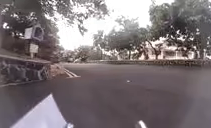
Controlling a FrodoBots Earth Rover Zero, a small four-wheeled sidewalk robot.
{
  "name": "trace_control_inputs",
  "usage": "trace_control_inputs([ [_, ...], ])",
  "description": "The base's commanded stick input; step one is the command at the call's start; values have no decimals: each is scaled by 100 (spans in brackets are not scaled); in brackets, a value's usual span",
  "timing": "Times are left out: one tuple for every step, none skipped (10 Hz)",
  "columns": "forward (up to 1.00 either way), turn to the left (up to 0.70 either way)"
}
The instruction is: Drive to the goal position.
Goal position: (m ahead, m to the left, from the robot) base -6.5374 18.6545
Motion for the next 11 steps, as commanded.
trace_control_inputs([
  [20,0],
  [20,0],
  [20,0],
  [20,0],
  [20,0],
  [20,0],
  [20,0],
  [20,0],
  [20,0],
  [20,0],
  [20,0],
])
